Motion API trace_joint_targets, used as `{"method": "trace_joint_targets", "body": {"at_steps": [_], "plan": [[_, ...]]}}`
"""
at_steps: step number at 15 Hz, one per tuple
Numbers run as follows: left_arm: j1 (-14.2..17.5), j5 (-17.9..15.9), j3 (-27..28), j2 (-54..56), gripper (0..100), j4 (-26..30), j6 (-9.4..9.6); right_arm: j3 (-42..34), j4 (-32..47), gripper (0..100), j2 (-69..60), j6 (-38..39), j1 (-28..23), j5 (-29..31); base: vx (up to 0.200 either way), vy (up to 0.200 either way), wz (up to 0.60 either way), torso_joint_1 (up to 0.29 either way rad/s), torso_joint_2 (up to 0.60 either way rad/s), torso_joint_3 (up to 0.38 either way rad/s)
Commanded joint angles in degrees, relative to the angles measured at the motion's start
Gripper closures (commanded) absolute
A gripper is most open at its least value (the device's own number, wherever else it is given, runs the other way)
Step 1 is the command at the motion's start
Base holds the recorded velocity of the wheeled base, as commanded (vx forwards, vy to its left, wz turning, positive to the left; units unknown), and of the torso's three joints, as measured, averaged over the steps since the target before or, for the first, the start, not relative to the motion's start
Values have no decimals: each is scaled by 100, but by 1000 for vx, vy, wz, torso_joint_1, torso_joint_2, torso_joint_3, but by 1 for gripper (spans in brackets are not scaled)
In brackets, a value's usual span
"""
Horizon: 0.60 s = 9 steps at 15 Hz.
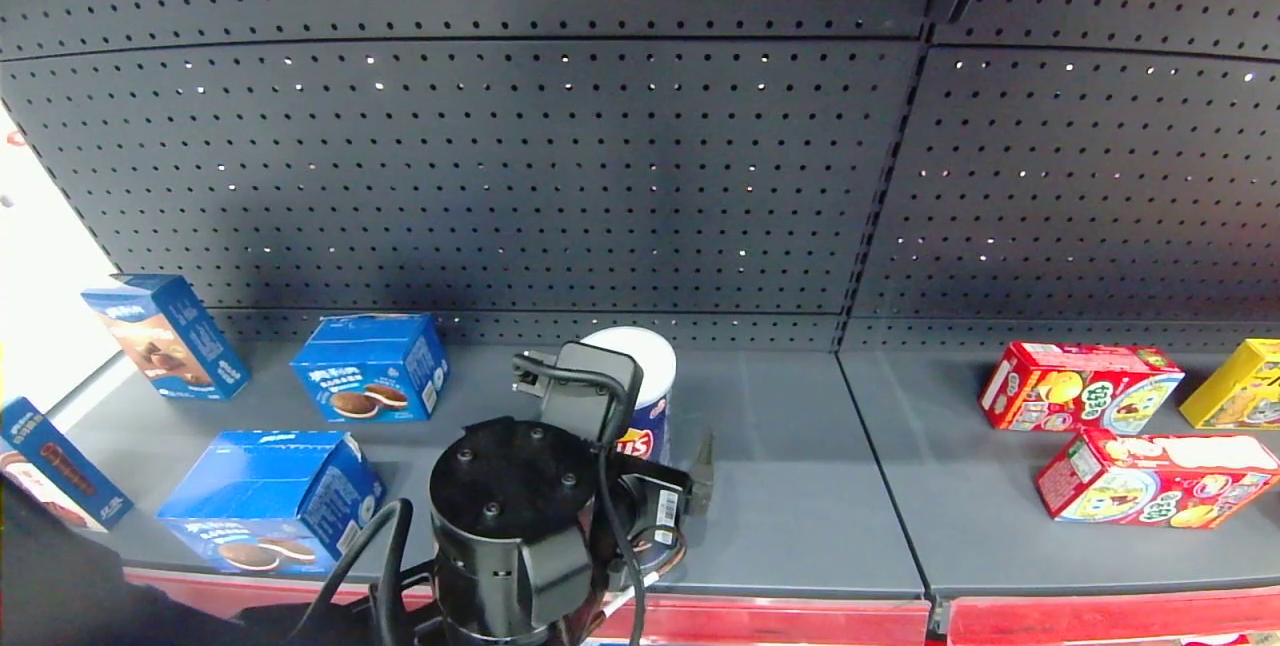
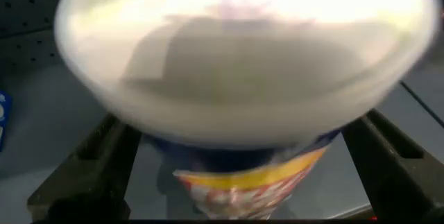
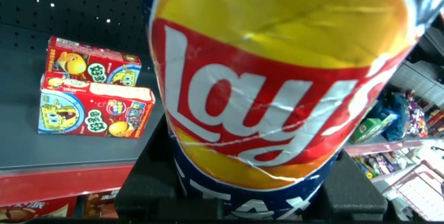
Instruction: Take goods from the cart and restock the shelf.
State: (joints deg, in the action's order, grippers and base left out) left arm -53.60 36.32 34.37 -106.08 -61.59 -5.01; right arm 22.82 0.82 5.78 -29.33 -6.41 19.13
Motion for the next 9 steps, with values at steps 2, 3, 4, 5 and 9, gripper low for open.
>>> {"method": "trace_joint_targets", "body": {"at_steps": [2,3,4,5,9], "plan": [[-1,7,-246,97,0,-11,18,12,6,100,2,-2,0,3,0,0,0,0,0,0],[-1,7,-334,255,0,-11,26,3,6,100,2,-2,0,3,0,0,0,0,0,0],[-10,7,-360,307,0,-2,26,3,6,100,2,-2,0,-5,0,0,0,0,0,0],[-10,7,-448,448,0,-2,26,3,6,100,2,-2,0,-5,0,0,0,0,0,0],[-19,-2,-536,571,0,-2,26,3,6,100,11,-2,0,-5,0,0,0,0,0,0]]}}
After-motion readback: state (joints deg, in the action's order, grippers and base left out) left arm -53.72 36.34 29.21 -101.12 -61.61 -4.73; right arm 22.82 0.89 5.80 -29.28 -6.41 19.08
